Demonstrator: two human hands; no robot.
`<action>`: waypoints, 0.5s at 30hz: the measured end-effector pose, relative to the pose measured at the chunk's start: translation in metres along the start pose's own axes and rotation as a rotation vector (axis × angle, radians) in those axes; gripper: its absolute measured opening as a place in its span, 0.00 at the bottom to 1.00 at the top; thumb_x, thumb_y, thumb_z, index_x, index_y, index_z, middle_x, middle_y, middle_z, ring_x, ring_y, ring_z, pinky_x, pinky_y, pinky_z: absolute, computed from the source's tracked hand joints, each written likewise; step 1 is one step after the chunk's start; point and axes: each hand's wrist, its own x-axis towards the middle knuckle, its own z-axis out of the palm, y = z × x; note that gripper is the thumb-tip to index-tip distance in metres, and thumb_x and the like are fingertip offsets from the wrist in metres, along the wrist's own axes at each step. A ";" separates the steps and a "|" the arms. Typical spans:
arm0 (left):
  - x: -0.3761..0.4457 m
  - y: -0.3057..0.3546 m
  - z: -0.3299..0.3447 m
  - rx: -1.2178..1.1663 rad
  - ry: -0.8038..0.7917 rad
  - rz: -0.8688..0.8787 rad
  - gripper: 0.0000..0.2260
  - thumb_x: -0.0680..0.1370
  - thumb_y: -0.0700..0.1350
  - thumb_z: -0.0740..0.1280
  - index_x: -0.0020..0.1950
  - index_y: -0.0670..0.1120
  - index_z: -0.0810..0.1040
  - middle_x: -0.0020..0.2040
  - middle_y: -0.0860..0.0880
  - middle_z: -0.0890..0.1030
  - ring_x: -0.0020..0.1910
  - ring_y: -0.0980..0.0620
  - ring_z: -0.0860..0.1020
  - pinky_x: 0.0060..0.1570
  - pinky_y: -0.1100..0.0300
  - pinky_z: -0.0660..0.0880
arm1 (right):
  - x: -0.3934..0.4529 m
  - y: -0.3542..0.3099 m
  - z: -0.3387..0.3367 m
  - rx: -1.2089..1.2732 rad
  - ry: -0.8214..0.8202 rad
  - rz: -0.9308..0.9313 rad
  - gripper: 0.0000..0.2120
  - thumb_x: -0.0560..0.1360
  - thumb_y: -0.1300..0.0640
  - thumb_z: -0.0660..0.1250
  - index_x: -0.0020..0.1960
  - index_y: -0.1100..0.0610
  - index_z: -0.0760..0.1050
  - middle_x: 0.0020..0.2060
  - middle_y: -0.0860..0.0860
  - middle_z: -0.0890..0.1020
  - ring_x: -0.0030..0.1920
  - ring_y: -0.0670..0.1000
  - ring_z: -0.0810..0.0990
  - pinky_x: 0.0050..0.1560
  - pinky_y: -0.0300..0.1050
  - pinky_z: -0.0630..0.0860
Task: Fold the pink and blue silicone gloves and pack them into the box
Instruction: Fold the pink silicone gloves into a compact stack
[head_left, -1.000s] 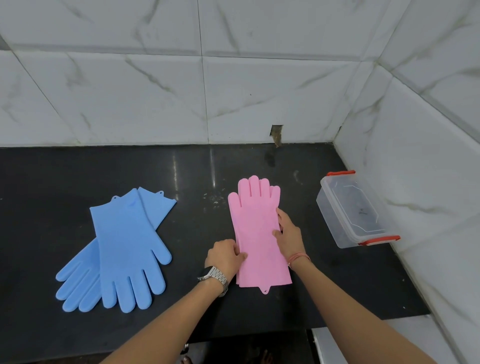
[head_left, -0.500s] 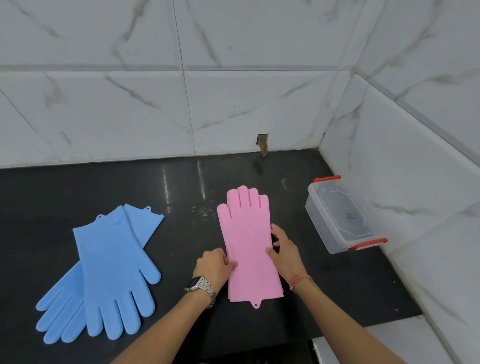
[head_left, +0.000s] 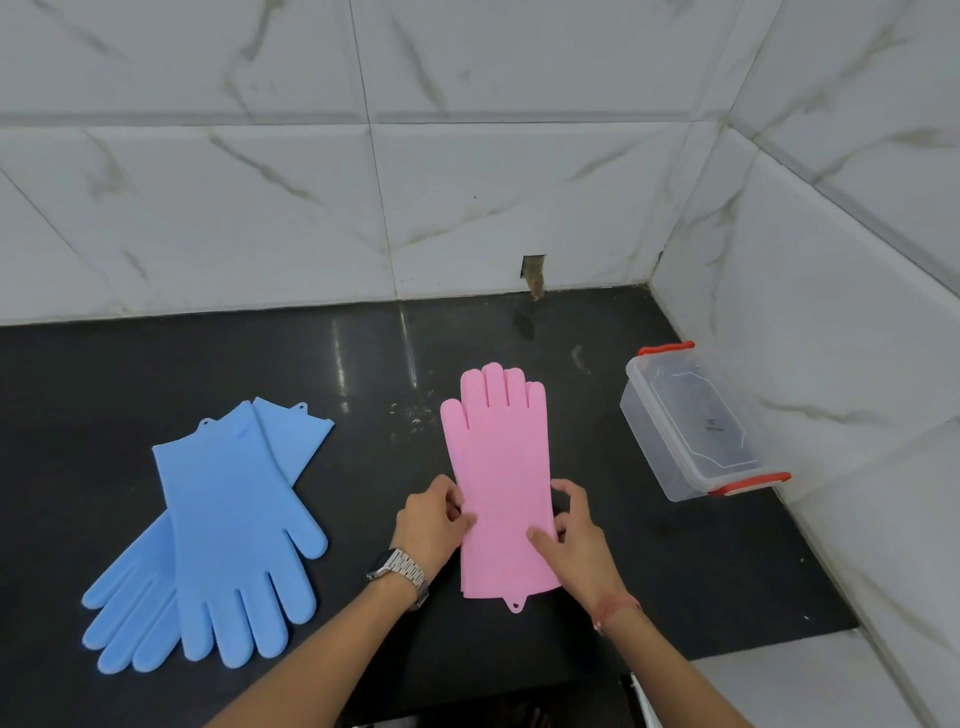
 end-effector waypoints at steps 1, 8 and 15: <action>-0.001 -0.002 -0.001 -0.008 -0.011 0.040 0.07 0.75 0.47 0.70 0.44 0.50 0.72 0.38 0.53 0.80 0.35 0.54 0.79 0.34 0.62 0.76 | -0.006 0.001 0.000 0.005 -0.032 -0.027 0.27 0.77 0.56 0.66 0.69 0.42 0.55 0.53 0.45 0.80 0.48 0.46 0.82 0.41 0.36 0.80; -0.008 -0.036 -0.012 0.307 0.026 0.546 0.26 0.71 0.29 0.62 0.64 0.50 0.74 0.64 0.52 0.73 0.59 0.51 0.72 0.54 0.59 0.73 | -0.017 -0.019 0.001 0.368 -0.170 0.024 0.15 0.80 0.63 0.62 0.60 0.49 0.80 0.63 0.48 0.76 0.63 0.51 0.75 0.61 0.50 0.78; -0.002 -0.035 -0.009 0.308 -0.032 0.594 0.30 0.73 0.48 0.70 0.73 0.54 0.65 0.71 0.54 0.69 0.70 0.54 0.66 0.67 0.59 0.58 | -0.016 -0.047 -0.006 0.999 -0.317 0.146 0.22 0.75 0.74 0.54 0.62 0.62 0.79 0.58 0.55 0.82 0.57 0.54 0.81 0.50 0.46 0.80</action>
